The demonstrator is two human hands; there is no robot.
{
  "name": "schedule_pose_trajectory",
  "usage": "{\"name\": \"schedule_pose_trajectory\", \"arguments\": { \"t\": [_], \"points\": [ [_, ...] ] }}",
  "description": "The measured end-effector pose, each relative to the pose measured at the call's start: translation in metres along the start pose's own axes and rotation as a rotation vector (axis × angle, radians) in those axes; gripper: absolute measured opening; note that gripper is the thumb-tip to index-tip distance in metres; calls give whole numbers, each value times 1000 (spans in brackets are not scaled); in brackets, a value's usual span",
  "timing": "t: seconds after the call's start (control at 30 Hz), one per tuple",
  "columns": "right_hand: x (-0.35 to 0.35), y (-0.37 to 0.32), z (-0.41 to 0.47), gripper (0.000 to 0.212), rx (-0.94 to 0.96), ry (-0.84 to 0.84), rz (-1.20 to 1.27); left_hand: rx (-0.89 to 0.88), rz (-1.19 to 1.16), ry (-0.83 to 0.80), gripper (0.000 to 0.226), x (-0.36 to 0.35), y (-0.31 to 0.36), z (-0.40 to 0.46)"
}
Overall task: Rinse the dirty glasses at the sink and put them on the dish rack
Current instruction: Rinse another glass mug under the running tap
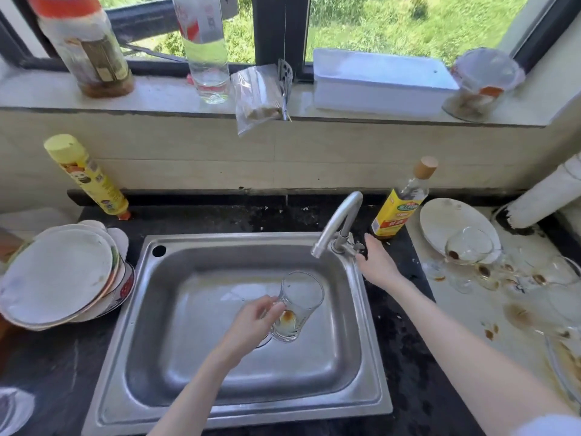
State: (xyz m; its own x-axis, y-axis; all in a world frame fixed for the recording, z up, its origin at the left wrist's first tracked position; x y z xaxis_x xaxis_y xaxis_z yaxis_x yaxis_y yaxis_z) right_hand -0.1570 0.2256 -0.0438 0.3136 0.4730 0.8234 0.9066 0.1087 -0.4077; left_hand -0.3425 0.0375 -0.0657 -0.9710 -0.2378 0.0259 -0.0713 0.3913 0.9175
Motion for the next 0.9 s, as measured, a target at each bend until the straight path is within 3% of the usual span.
{"name": "schedule_pose_trajectory", "arguments": {
  "t": [0.1, 0.23, 0.33, 0.43, 0.53, 0.9],
  "points": [
    [-13, 3, 22, 50, -6, -88, -36, 24, 1, 15, 34, 2, -5, 8],
    [-15, 7, 21, 44, -13, 72, 8, 31, 15, 54, 29, 3, -10, 15],
    [-36, 1, 6, 46, 146, 159, -114, 23, 4, 77, 31, 2, -8, 18],
    [-79, 1, 2, 55, 210, 41, -506, 40, -6, 85, 28, 4, -14, 20],
    [-91, 4, 7, 65, 172, -63, -711, 37, -15, 90, 24, 6, -17, 20],
    [-93, 8, 5, 57, 142, -181, -674, 102, -52, 74, 24, -1, -19, 16]
  ]
}}
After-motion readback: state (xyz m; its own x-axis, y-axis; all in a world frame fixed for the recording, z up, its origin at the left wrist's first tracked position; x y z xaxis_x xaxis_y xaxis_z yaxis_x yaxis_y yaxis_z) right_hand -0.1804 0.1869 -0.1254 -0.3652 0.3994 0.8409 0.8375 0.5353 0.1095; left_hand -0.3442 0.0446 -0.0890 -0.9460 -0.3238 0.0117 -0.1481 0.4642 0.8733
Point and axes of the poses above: each hand's wrist, its own z-axis towards the middle knuckle, its own x-axis out of the back of the hand, y = z × x, the point moved 8 cm from there along z, towards the middle knuckle, and after that the axes turned 9 degrees about -z, right-handed, at the moved point
